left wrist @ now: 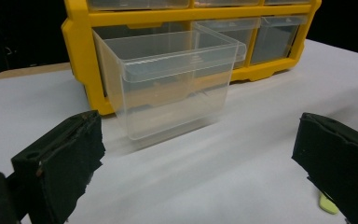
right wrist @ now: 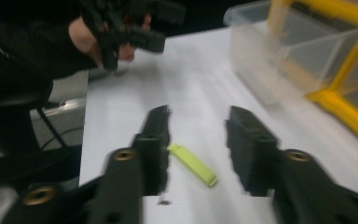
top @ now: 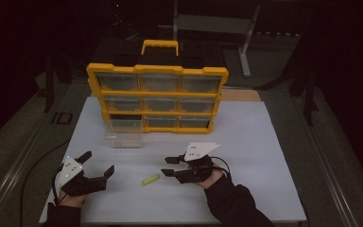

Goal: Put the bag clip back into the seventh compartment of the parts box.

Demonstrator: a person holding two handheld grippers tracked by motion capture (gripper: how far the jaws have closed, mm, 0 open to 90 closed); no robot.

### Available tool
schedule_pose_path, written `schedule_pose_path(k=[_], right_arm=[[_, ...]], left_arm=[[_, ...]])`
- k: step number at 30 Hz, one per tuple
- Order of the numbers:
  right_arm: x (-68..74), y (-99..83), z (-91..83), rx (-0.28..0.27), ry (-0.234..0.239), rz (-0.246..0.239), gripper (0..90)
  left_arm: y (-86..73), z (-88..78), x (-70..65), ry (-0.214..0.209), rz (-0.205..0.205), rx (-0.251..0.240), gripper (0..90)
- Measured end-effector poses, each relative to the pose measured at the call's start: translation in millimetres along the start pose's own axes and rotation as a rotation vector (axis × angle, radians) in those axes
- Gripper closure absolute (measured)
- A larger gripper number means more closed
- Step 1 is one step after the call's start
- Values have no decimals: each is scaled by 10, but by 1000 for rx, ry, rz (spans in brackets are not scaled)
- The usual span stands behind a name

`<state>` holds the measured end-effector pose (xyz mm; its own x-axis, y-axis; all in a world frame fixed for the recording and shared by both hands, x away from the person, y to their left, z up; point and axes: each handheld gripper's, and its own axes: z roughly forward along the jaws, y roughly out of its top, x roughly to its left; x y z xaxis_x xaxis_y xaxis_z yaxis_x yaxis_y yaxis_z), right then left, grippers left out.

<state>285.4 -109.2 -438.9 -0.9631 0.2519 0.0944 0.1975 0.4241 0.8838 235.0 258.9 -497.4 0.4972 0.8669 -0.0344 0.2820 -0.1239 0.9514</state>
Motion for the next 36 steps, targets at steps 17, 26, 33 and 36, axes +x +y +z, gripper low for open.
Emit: schedule_pose_path(k=[17, 26, 33, 36], right_arm=[[-218, -257, 719, 216, -28, -72, 900], [-333, -334, 918, 263, -23, -43, 900], [-324, -377, 945, 289, 10, -24, 900], [-269, -385, 949, 303, 25, -38, 900]], left_arm=[[-2, 11, -8, -9, 3, -1, 13], [-6, 15, -9, -16, 7, 3, 13], [-9, 17, -6, -16, 8, 5, 13], [-6, 14, -10, -16, 8, 4, 13]])
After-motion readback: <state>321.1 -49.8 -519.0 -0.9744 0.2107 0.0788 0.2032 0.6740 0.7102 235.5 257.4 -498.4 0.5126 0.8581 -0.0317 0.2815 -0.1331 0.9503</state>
